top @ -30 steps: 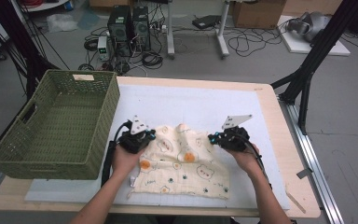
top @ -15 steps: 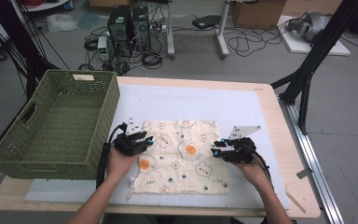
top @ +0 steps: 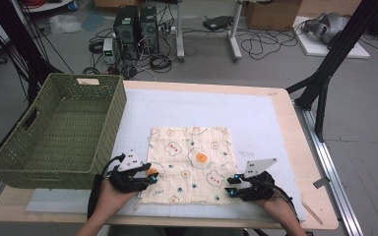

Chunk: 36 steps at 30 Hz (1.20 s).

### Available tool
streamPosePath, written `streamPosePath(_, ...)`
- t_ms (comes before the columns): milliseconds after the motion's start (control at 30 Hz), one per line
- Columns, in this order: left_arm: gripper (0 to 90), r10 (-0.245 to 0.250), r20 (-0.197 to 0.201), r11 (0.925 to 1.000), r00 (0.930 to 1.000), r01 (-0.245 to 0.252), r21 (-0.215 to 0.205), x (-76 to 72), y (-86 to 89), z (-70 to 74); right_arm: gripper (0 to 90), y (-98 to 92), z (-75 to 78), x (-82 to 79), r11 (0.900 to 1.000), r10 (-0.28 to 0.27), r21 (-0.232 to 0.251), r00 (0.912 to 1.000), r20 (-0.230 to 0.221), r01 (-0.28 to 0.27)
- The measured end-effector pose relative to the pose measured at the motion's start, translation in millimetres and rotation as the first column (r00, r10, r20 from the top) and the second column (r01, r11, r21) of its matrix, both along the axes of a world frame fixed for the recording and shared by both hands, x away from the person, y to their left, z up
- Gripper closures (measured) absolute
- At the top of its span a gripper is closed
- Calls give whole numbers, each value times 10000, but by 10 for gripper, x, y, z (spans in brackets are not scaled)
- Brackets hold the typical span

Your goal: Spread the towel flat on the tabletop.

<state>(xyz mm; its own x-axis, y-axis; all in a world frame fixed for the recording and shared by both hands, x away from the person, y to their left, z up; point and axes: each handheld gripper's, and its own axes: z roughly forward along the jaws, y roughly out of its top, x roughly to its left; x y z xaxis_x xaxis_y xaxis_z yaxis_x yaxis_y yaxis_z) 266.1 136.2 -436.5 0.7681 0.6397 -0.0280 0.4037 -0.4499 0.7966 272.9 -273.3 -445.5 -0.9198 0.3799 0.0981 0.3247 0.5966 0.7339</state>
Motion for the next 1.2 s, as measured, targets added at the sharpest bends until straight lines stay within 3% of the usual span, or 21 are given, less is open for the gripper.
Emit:
streamPosePath(100, 712, -490, -220, 9964, 9986, 504, 681, 9, -37, -57, 768, 17, 2, -1, 10000, 36, -37, 10000, 30, -36)
streamPosePath(133, 800, -525, -179, 9955, 9985, 537, 776, 8, -45, -75, 815, 27, -2, -9, 10000, 67, -53, 10000, 71, -67)
streamPosePath(200, 891, -529, -74, 9960, 9986, 533, 721, 8, -36, -79, 878, 44, 2, -18, 9996, 265, -89, 9996, 32, -265)
streamPosePath(500, 897, -270, -67, 9962, 9996, 274, 832, -33, 105, -57, 888, 76, 0, -105, 9973, 723, 121, 9968, -339, -719)
streamPosePath(567, 896, -263, -43, 9976, 9996, 266, 641, -47, 124, -44, 884, 87, 5, -121, 9972, 736, 116, 9970, -233, -733)
streamPosePath(633, 889, -274, 51, 9991, 9996, 272, 313, -42, 128, -27, 816, 77, 29, -110, 9980, 610, 182, 9981, -104, -608)
streamPosePath(733, 818, -200, 146, 9994, 9997, 204, -275, -4, 128, 7, 724, 32, 87, -51, 9978, 176, 642, 9998, 117, -183)
streamPosePath(933, 673, -153, 71, 9889, 9999, 162, -1475, 133, 96, 56, 577, -44, 138, 126, 9899, -791, 1209, 9961, 401, 738)
streamPosePath(1133, 586, -41, 487, 9835, 9988, 128, -1802, 221, 64, 108, 503, -20, 170, 276, 9816, -1224, 1543, 9908, 579, 1123)
streamPosePath(1200, 566, -41, 527, 9847, 9986, 133, -1740, 217, 77, 104, 459, 0, 184, 312, 9808, -1351, 1513, 9882, 715, 1232)
